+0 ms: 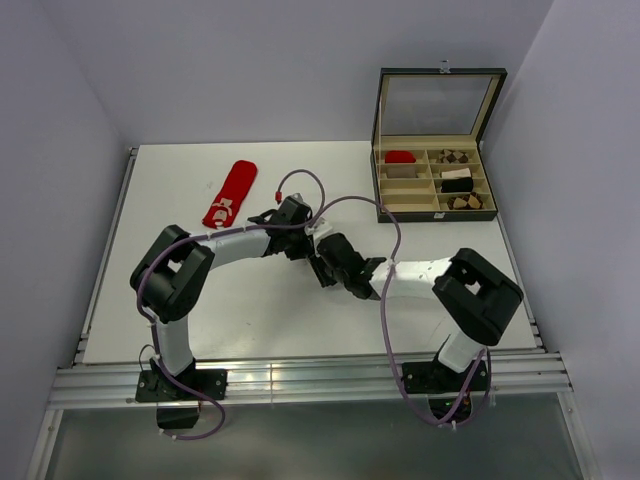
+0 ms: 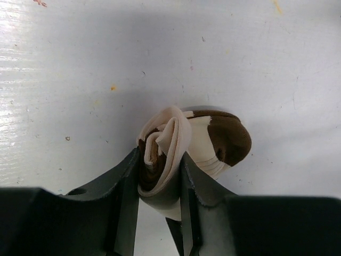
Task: Roll the socks
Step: Roll the sock at the center of the board.
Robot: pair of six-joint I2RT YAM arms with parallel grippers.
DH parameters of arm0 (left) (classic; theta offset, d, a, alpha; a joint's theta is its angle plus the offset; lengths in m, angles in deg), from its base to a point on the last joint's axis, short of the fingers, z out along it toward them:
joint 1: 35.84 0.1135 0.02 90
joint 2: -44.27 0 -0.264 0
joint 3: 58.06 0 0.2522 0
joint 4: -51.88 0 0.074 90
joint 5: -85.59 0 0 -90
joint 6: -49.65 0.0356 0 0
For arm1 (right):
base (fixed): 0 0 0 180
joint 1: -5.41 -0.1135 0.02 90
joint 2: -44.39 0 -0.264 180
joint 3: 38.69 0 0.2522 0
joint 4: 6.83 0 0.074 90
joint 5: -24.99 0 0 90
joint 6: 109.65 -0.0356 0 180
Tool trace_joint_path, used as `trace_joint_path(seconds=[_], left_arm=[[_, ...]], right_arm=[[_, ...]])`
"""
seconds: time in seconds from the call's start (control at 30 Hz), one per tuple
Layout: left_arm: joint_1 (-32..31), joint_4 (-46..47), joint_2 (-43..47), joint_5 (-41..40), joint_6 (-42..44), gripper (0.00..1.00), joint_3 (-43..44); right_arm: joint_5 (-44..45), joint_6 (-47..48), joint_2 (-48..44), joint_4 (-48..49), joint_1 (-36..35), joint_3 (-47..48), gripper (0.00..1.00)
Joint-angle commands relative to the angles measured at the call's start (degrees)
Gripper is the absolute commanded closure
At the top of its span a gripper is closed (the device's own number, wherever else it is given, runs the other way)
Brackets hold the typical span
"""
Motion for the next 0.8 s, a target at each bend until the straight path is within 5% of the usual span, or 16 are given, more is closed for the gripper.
trace_joint_path(seconds=[0.0,0.17,0.5,0.77], left_arm=[[-0.62,-1.52,-1.18,-0.13,1.83,0.78,0.78],[-0.53,0.05,0.32,-0.39,1.83,0.66,-0.45],[-0.53,1.64,6.03,-4.07,0.78,0.28,-2.73],[-0.53,4.80,11.74,-6.37,-3.17,0.17,-7.12]], right_arm=[[3.51,0.73,2.12,1.27,-0.91,1.54,0.58],[1.50,-1.38,2.22,-0.40,-0.38,0.66,1.00],[-30.28,-8.85,-0.07,-2.77,13.58,0.48,1.00],[-53.15,-15.62,9.24,-1.28,21.76,3.38,1.00]])
